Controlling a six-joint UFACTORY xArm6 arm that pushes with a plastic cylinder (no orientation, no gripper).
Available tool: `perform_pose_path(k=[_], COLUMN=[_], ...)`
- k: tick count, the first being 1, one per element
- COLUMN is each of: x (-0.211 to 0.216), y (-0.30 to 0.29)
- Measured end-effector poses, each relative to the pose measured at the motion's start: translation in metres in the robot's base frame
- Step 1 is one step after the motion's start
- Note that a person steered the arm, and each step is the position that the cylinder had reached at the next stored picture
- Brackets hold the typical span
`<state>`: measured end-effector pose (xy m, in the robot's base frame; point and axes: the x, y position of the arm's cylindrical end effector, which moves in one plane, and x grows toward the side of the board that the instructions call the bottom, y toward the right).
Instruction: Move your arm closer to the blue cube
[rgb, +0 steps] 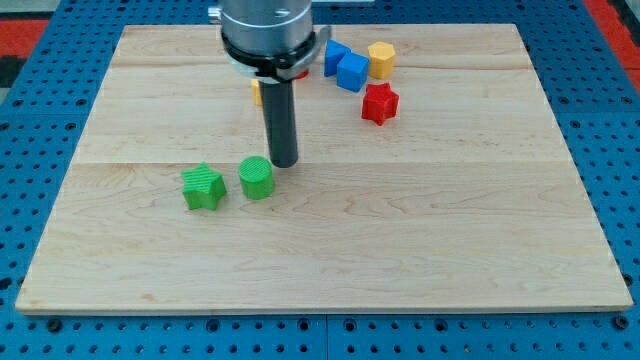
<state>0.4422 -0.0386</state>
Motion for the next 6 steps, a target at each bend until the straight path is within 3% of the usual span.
perform_pose_path(k=[4, 6], x=[0.019, -0.046], y=[-0.042, -0.003])
